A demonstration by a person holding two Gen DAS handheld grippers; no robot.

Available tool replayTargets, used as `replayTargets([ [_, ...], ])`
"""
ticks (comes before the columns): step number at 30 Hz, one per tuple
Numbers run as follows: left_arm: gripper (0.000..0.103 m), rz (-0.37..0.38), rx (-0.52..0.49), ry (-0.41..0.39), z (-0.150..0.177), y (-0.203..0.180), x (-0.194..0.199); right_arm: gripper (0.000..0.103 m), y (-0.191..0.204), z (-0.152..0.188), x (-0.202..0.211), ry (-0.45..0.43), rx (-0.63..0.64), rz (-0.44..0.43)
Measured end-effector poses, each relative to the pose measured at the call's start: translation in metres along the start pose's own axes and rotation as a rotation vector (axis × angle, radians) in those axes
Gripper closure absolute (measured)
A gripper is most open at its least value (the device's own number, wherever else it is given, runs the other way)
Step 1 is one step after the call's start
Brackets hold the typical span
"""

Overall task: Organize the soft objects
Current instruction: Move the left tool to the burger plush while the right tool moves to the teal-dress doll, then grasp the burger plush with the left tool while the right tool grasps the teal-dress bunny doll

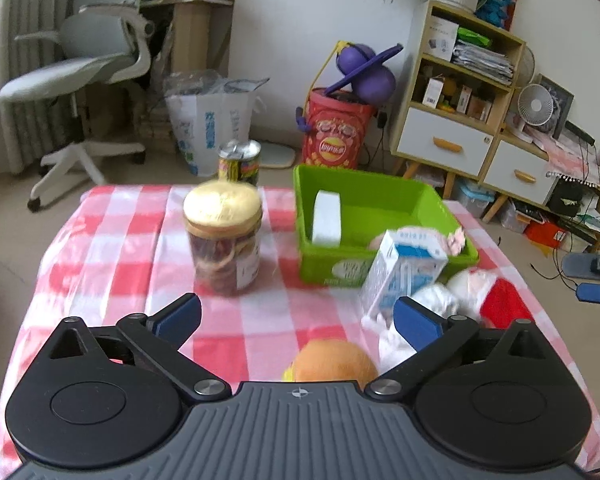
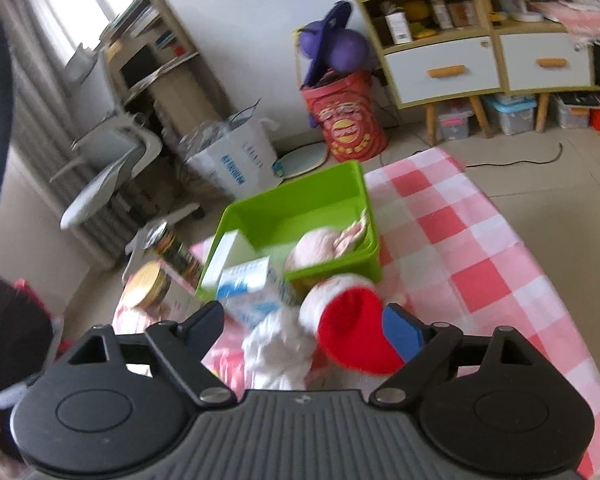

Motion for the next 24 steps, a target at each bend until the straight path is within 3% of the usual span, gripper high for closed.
replayTargets([
  [8, 0.005, -0.034, -0.008, 0.025, 0.037, 0.015, -0.002, 0.036, 0.02, 0.048, -0.016, 0.07, 0.133, -0.078],
  [16, 0.005, 0.024, -0.03, 0.029, 0.063, 0.025, -0.01, 0.034, 0.03, 0.073, -0.012, 0.078, 0.255, -0.164],
  [21, 0.005, 0.109, -0.041, 0.025, 0.079, 0.019, -0.019, 0.034, 0.033, 0.092, -0.018, 0.105, 0.349, -0.153],
  [24, 0.005, 0.123, -0.07, 0.038, 0.084, 0.011, -0.026, 0.034, 0.035, 0.106, -0.027, 0.149, 0.396, -0.153],
])
Point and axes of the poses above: each gripper's, at about its wrist camera, not at the fingertips, and x roughly against the way its jaws point, y to its left, z to its underside, the point moved 1 cm from there along -x, roughly the way its jaws point, and after that the axes turned 8 degrees about -z, right-handed, at the moved point
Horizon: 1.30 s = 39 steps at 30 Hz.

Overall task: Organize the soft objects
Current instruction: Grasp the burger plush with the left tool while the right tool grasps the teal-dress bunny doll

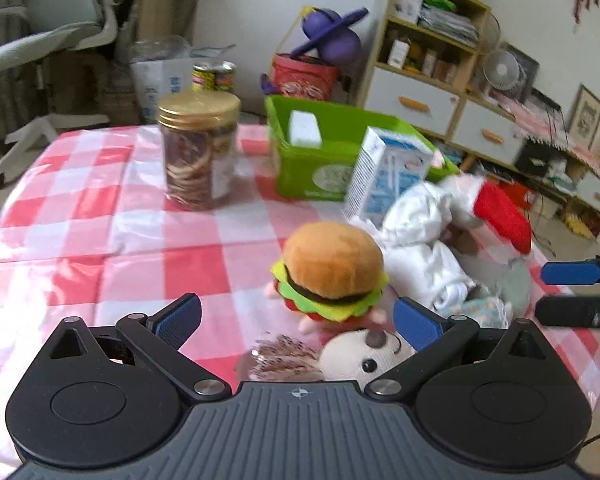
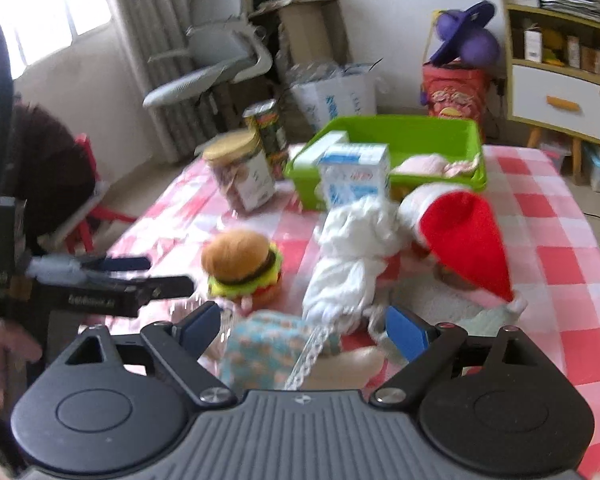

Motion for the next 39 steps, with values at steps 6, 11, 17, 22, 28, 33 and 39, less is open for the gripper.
replayTargets([
  [6, 0.005, 0.012, 0.011, 0.004, 0.001, -0.008, -0.01, 0.034, 0.023, 0.019, -0.023, 0.092, 0.151, -0.029],
  [11, 0.007, 0.014, 0.078, 0.029, -0.002, -0.006, -0.02, 0.034, 0.039, 0.03, -0.04, 0.143, 0.217, -0.054],
  [17, 0.009, 0.011, 0.106, 0.022, -0.006, -0.006, -0.024, 0.035, 0.049, 0.036, -0.052, 0.16, 0.292, -0.016],
  [22, 0.016, 0.017, 0.11, 0.019, -0.01, -0.01, -0.026, 0.038, 0.05, 0.034, -0.061, 0.157, 0.33, 0.027],
  [28, 0.027, 0.014, 0.109, 0.009, -0.015, -0.018, -0.029, 0.051, 0.05, 0.029, -0.07, 0.16, 0.356, 0.06],
  [33, 0.041, 0.015, 0.122, 0.011, -0.019, -0.022, -0.03, 0.065, 0.051, 0.031, -0.079, 0.181, 0.379, 0.064],
  [39, 0.051, 0.0, 0.134, 0.019, -0.021, -0.022, -0.028, 0.081, 0.054, 0.034, -0.082, 0.205, 0.411, 0.056],
])
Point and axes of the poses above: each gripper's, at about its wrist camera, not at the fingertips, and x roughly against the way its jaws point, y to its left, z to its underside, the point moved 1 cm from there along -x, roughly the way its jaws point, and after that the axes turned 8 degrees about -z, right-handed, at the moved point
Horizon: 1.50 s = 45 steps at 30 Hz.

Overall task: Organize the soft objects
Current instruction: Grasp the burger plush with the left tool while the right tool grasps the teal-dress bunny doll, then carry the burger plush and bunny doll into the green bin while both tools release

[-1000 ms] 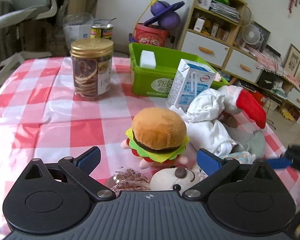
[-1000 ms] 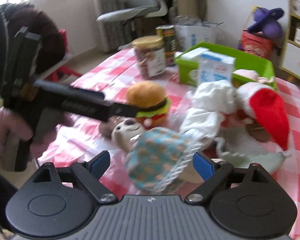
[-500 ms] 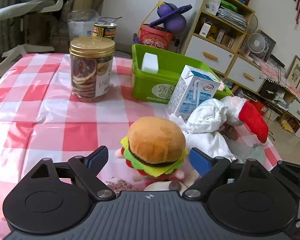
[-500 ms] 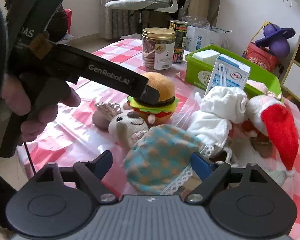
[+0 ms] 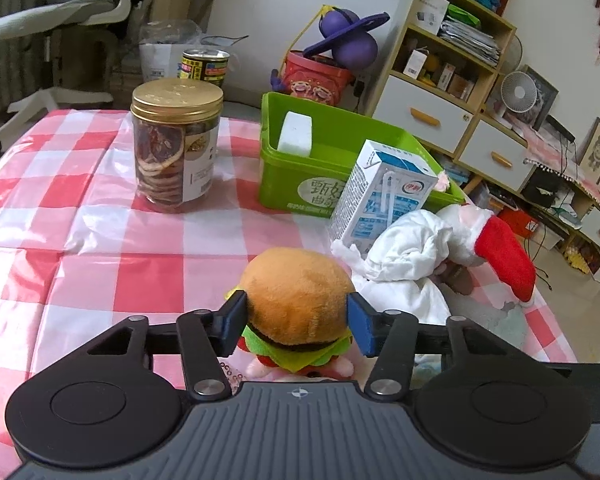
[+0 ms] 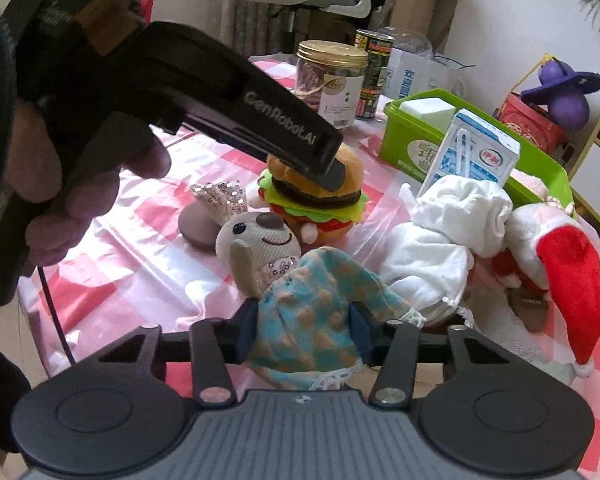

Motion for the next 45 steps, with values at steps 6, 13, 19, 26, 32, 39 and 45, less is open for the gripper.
replayTargets([
  [6, 0.053, -0.001, 0.029, -0.016, -0.006, 0.006, 0.007, 0.085, -0.007, -0.006, 0.008, -0.003, -0.056, -0.033],
  [13, 0.054, -0.004, 0.07, -0.033, -0.013, 0.015, 0.015, 0.085, -0.015, -0.012, 0.019, -0.02, -0.12, -0.041],
  [19, 0.054, -0.005, 0.103, -0.057, -0.02, 0.022, 0.023, 0.086, -0.026, -0.016, 0.034, -0.057, -0.175, -0.053],
  [26, 0.055, -0.024, 0.136, -0.101, -0.029, 0.032, 0.035, 0.086, -0.04, -0.021, 0.052, -0.101, -0.221, -0.033],
  [32, 0.055, -0.044, 0.128, -0.141, -0.034, 0.034, 0.044, 0.086, -0.06, -0.027, 0.073, -0.172, -0.288, -0.007],
  [39, 0.055, -0.035, 0.142, -0.158, -0.042, 0.025, 0.044, 0.086, -0.087, -0.04, 0.101, -0.28, -0.375, 0.04],
  [45, 0.055, -0.023, 0.179, -0.197, -0.058, 0.011, 0.044, 0.086, -0.115, -0.058, 0.118, -0.391, -0.467, 0.089],
])
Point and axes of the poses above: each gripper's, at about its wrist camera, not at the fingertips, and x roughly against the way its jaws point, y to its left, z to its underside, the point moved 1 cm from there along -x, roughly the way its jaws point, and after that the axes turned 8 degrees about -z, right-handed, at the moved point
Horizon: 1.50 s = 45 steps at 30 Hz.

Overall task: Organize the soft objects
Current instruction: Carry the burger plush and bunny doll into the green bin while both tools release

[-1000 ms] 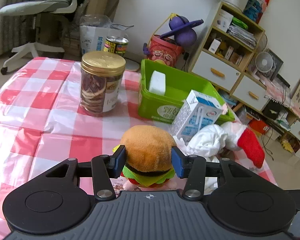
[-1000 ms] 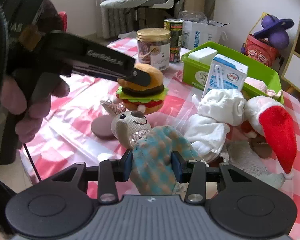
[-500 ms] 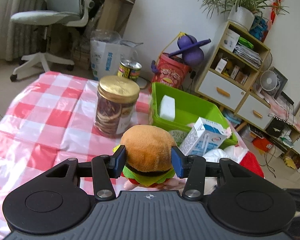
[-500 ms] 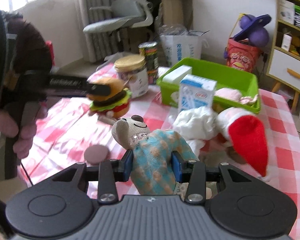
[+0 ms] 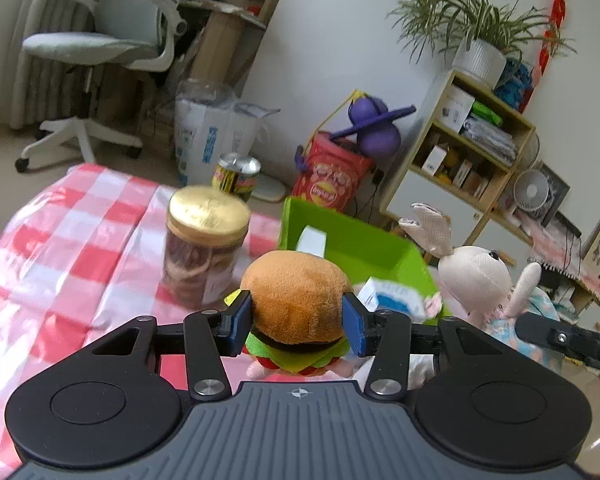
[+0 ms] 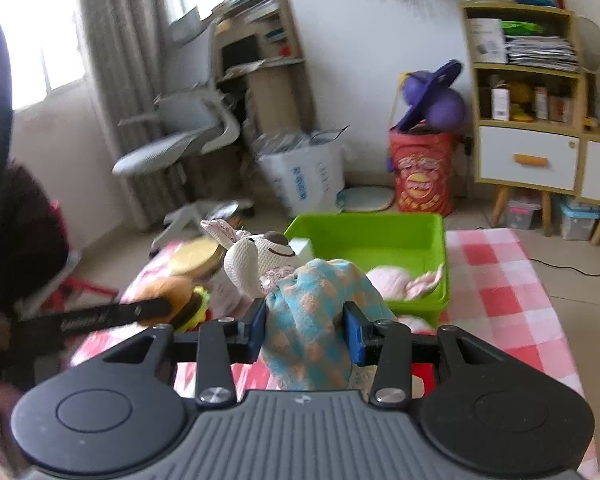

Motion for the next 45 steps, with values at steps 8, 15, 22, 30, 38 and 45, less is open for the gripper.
replayTargets([
  [8, 0.055, 0.027, -0.117, -0.001, -0.029, -0.034, -0.034, 0.086, -0.029, -0.037, -0.027, -0.023, -0.02, 0.064],
  [15, 0.055, 0.09, -0.217, 0.075, -0.052, -0.068, -0.093, 0.086, -0.071, -0.063, -0.083, 0.019, -0.047, 0.052],
  [22, 0.055, 0.126, -0.28, 0.13, -0.061, -0.084, -0.144, 0.085, -0.103, -0.075, -0.133, 0.08, -0.045, 0.063],
  [30, 0.055, 0.149, -0.332, 0.151, -0.055, -0.096, -0.172, 0.085, -0.118, -0.067, -0.171, 0.129, -0.03, 0.095],
  [38, 0.043, 0.151, -0.355, 0.129, -0.05, -0.098, -0.175, 0.082, -0.119, -0.066, -0.178, 0.13, -0.017, 0.122],
  [45, 0.033, 0.137, -0.326, 0.132, -0.051, -0.094, -0.166, 0.059, -0.116, -0.074, -0.16, 0.103, -0.031, 0.13],
])
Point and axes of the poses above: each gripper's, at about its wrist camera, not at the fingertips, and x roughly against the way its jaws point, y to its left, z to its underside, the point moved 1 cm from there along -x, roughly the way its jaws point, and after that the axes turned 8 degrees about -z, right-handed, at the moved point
